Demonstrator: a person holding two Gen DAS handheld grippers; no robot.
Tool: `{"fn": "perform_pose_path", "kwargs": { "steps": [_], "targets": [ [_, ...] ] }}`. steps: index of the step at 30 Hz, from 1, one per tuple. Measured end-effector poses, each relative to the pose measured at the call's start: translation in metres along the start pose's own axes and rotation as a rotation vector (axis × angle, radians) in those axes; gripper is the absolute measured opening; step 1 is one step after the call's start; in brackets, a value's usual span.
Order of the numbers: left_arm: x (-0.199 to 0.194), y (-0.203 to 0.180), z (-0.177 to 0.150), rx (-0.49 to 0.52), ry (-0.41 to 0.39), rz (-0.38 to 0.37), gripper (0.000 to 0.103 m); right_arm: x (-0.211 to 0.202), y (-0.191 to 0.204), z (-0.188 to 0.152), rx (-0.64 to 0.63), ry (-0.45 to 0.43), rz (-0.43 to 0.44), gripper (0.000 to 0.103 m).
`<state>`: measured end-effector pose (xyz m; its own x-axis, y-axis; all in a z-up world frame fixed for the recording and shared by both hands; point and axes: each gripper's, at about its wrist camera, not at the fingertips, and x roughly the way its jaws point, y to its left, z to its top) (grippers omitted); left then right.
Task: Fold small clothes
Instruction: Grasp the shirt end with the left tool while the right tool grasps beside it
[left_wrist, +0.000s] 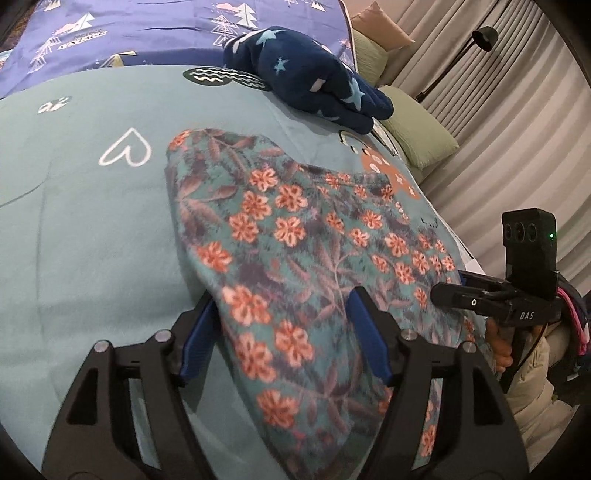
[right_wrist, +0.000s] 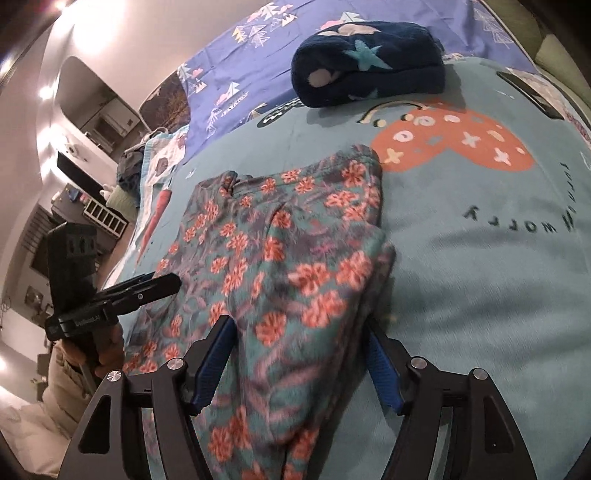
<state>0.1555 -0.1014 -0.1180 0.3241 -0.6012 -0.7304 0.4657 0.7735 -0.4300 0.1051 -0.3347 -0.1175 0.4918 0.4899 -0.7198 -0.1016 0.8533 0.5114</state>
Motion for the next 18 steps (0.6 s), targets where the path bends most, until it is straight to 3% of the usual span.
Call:
{"fn": "perform_pose_path", "kwargs": {
  "steps": [9, 14, 18],
  "targets": [
    [0.011, 0.004, 0.012, 0.040, -0.010, -0.019, 0.070, 0.009, -0.002, 0.012, -0.023, -0.020, 0.033, 0.069],
    [0.019, -0.001, 0.017, 0.084, -0.018, 0.007, 0.070, 0.011, -0.002, 0.016, -0.041, -0.039, 0.022, 0.063],
    [0.024, -0.002, 0.023, 0.094, -0.019, 0.018, 0.062, 0.015, -0.005, 0.021, -0.047, -0.045, 0.030, 0.060]
  ]
}}
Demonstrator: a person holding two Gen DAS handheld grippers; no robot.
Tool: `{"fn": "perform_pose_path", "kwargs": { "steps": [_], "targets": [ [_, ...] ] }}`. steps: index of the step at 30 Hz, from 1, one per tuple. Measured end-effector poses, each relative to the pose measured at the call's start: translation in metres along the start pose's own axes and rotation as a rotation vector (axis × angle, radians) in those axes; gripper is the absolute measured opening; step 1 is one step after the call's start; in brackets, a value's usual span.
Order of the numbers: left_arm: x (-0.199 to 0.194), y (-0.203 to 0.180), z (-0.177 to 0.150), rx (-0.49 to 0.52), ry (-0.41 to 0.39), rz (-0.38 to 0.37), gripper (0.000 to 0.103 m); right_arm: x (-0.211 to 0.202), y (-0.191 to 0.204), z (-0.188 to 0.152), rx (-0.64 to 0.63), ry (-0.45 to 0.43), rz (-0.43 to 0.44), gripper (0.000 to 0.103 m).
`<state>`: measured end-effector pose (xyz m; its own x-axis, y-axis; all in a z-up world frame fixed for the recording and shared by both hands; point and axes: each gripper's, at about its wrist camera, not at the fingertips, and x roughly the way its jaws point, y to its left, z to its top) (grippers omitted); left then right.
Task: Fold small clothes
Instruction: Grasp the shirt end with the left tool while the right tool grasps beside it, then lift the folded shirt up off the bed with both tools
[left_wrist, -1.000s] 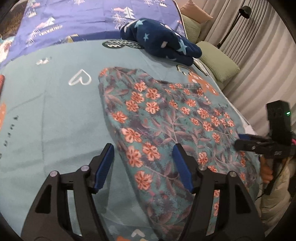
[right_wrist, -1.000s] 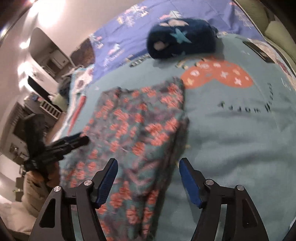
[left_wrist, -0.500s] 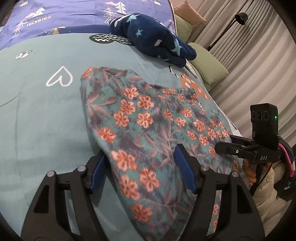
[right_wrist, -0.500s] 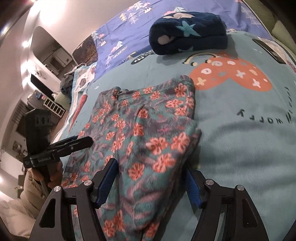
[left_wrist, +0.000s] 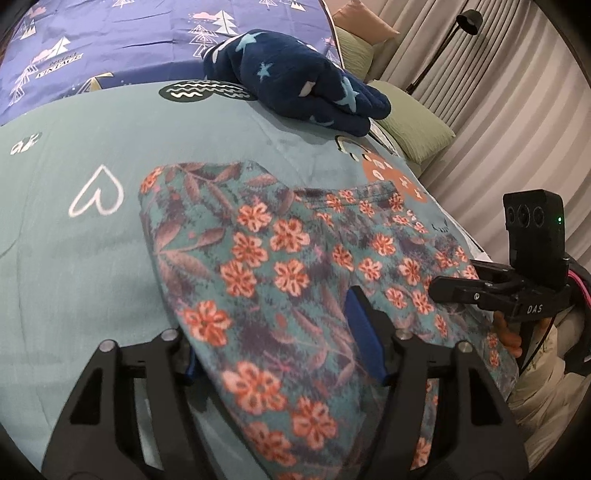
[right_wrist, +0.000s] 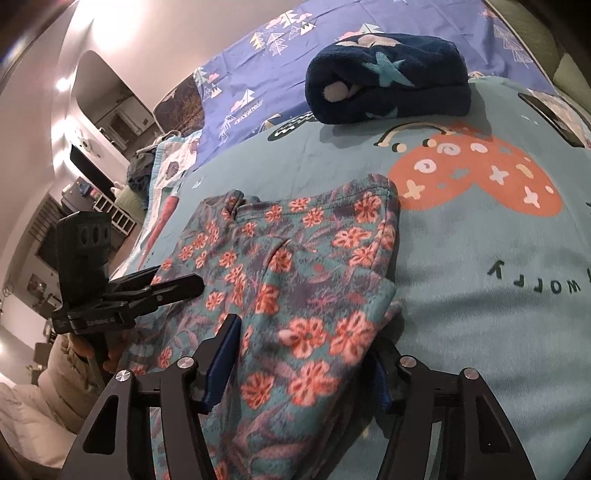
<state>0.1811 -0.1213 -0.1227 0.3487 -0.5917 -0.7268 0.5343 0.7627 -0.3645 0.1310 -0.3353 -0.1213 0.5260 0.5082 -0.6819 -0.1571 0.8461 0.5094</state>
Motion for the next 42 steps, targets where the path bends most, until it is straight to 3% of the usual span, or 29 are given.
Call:
{"fn": "perform_pose_path", "kwargs": {
  "steps": [5, 11, 18, 30, 42],
  "targets": [
    [0.003, 0.004, 0.003, -0.017, -0.005, 0.011, 0.044, 0.004, -0.002, 0.005, -0.003, -0.007, 0.000, 0.054],
    [-0.001, 0.001, 0.003, 0.004, -0.029, 0.039, 0.013, 0.005, 0.003, 0.005, -0.036, -0.028, -0.005, 0.026],
    [-0.028, -0.030, 0.003, 0.122, -0.149, 0.138, 0.010, -0.017, 0.030, -0.003, -0.119, -0.125, -0.093, 0.019],
    [-0.111, -0.085, 0.010, 0.229, -0.327, 0.137, 0.010, -0.104, 0.104, -0.028, -0.220, -0.342, -0.266, 0.018],
    [-0.175, -0.135, 0.014, 0.317, -0.473, 0.161, 0.010, -0.181, 0.157, -0.048, -0.244, -0.534, -0.320, 0.018]
  ]
}}
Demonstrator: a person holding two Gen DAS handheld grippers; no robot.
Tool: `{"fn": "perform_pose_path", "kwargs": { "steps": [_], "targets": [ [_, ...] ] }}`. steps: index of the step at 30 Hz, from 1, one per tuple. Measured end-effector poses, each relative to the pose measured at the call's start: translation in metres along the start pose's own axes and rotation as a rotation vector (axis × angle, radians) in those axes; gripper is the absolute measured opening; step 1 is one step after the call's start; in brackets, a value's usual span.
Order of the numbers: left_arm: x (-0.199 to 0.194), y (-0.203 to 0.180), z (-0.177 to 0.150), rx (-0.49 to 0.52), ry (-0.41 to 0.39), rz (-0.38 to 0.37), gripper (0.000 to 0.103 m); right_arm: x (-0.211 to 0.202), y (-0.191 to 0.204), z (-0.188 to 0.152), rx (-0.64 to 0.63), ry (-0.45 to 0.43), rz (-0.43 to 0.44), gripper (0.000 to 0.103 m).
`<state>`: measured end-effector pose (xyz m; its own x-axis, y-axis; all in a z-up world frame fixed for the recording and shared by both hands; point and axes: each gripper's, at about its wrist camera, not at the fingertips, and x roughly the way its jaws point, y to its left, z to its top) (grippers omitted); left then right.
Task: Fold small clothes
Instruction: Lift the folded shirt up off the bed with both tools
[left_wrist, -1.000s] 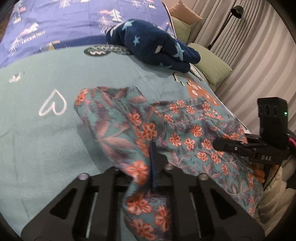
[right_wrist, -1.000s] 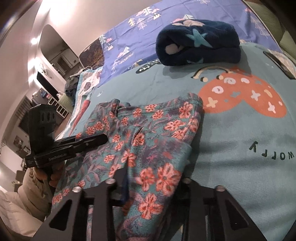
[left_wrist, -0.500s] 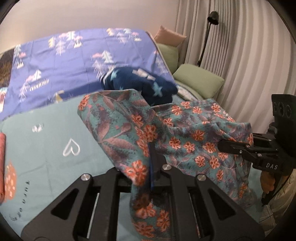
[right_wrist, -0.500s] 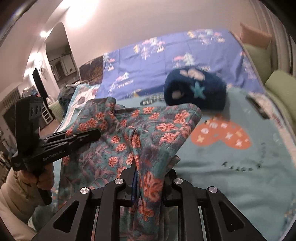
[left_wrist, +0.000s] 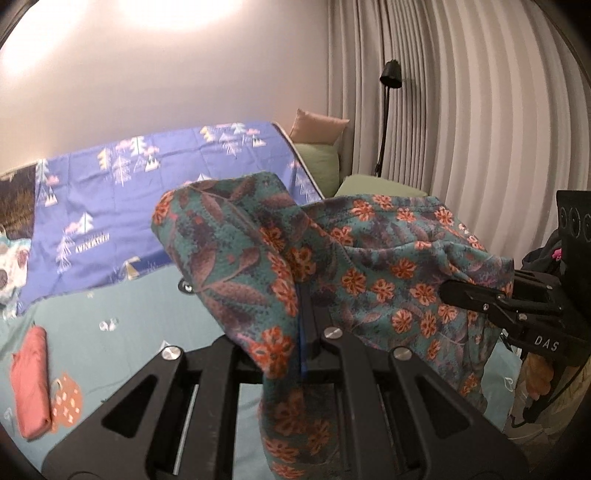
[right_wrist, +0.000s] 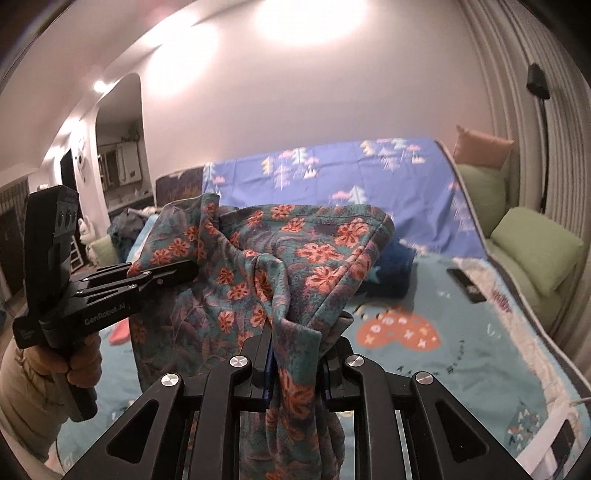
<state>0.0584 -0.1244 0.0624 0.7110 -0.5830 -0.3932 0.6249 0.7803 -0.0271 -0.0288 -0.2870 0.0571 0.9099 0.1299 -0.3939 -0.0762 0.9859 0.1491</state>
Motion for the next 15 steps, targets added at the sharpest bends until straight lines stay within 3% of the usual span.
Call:
{"fn": "perform_pose_path", "kwargs": {
  "steps": [15],
  "targets": [
    [-0.015, -0.031, 0.061, 0.138, -0.097, 0.026, 0.010, -0.031, -0.012, 0.045, 0.020, -0.140, -0.080, 0.018]
  ]
}}
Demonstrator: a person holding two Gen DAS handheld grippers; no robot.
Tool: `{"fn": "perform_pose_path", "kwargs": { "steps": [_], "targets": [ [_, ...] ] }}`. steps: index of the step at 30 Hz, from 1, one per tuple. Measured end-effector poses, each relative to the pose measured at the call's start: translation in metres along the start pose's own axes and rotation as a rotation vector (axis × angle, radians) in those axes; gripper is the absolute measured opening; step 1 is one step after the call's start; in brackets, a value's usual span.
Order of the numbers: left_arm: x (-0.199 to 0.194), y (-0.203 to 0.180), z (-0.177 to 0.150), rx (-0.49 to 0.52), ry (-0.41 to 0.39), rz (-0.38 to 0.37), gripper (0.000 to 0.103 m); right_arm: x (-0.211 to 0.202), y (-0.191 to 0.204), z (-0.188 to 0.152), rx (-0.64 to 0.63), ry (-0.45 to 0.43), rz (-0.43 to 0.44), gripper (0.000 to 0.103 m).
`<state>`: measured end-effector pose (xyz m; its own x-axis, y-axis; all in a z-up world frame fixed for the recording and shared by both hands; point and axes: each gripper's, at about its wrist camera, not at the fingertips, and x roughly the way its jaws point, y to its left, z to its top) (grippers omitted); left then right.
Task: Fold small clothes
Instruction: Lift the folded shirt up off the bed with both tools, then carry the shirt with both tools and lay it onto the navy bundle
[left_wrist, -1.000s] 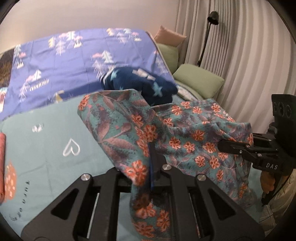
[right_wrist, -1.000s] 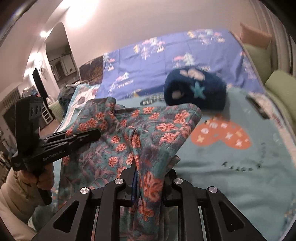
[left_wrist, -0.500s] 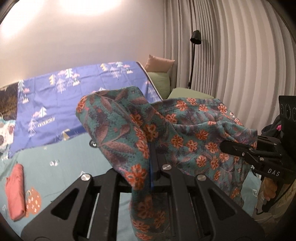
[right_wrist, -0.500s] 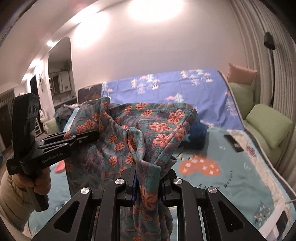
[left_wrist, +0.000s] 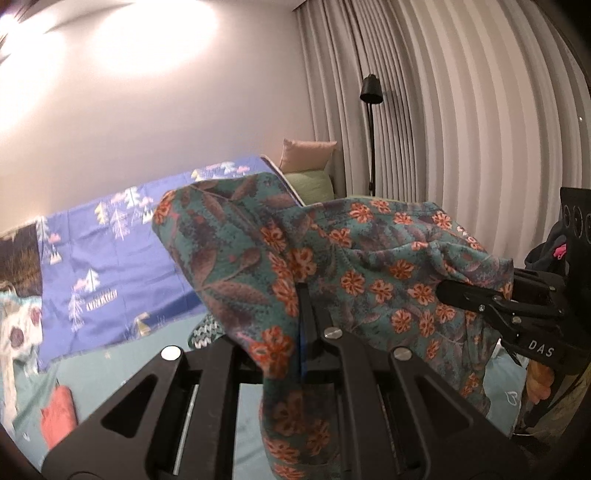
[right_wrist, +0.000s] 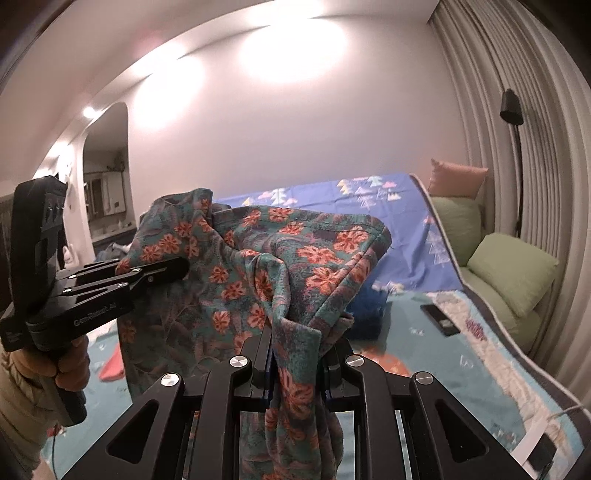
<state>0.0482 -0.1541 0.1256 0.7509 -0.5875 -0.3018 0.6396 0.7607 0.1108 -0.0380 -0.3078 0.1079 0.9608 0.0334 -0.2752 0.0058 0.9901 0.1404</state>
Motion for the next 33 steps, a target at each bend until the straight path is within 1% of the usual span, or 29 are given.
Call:
{"fn": "perform_pose_path", "kwargs": {
  "steps": [4, 7, 11, 15, 21, 26, 30, 33],
  "targets": [
    [0.004, -0.006, 0.022, 0.047, -0.035, 0.020, 0.010, 0.000, -0.005, 0.019, -0.019, -0.045, -0.027, 0.018],
    [0.009, -0.009, 0.035, 0.063, -0.048, 0.029, 0.010, 0.002, -0.010, 0.033, -0.016, -0.067, -0.038, 0.018],
    [0.023, -0.008, 0.049, 0.070, -0.048, 0.039, 0.010, 0.010, -0.017, 0.048, -0.006, -0.082, -0.054, 0.018],
    [0.044, -0.006, 0.065, 0.090, -0.042, 0.064, 0.010, 0.028, -0.025, 0.062, 0.001, -0.080, -0.066, 0.018],
    [0.082, -0.001, 0.088, 0.125, -0.036, 0.122, 0.010, 0.072, -0.047, 0.088, 0.036, -0.067, -0.086, 0.018],
    [0.112, 0.008, 0.108, 0.128, -0.063, 0.170, 0.011, 0.113, -0.068, 0.113, 0.076, -0.075, -0.097, 0.018],
    [0.128, 0.017, 0.114, 0.099, -0.097, 0.191, 0.011, 0.137, -0.074, 0.118, 0.078, -0.094, -0.110, 0.018],
    [0.146, 0.024, 0.115, 0.082, -0.087, 0.211, 0.011, 0.161, -0.082, 0.119, 0.083, -0.080, -0.110, 0.018]
  ]
}}
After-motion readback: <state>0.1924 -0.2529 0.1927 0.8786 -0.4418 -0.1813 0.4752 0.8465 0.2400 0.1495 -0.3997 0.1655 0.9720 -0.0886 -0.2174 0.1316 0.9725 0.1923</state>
